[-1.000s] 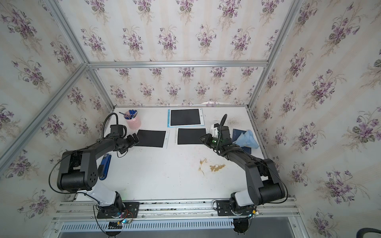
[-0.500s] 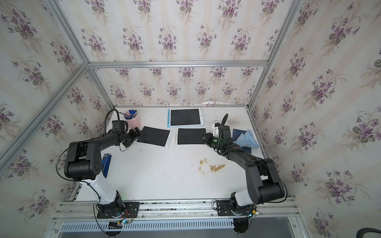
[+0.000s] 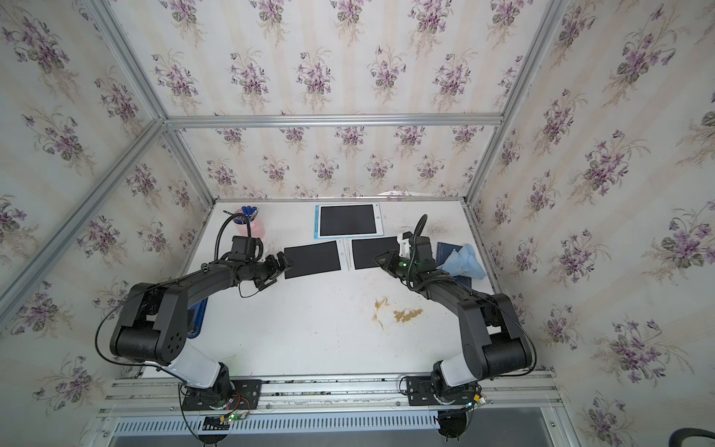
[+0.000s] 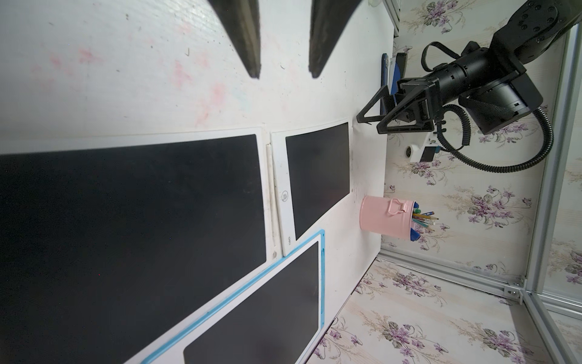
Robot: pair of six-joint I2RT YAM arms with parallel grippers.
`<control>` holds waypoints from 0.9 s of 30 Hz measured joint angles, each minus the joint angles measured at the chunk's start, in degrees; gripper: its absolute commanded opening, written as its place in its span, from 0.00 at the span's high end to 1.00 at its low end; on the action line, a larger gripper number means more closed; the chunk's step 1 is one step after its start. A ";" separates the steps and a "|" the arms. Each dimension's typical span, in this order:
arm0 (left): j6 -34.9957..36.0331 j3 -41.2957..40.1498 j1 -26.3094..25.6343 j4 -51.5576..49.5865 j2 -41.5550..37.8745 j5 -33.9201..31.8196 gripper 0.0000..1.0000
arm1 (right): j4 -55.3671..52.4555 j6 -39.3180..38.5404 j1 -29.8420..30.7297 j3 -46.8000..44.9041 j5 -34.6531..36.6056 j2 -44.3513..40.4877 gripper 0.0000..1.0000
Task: Wipe the drawing tablet
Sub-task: Move the drawing tablet to the center of the board, then adjust the drawing tablet at the center of the board.
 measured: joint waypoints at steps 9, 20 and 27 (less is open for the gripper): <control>1.44 0.17 2.49 -3.61 -4.15 -3.48 0.00 | -10.16 -2.29 -7.13 9.88 10.23 4.52 0.72; -1.53 -2.49 0.79 3.89 1.66 5.57 0.00 | -22.69 -1.75 -13.03 28.33 30.05 22.40 0.73; -1.66 -4.11 2.45 7.48 2.29 9.25 0.00 | -23.91 -1.86 -13.14 27.65 30.95 26.32 0.75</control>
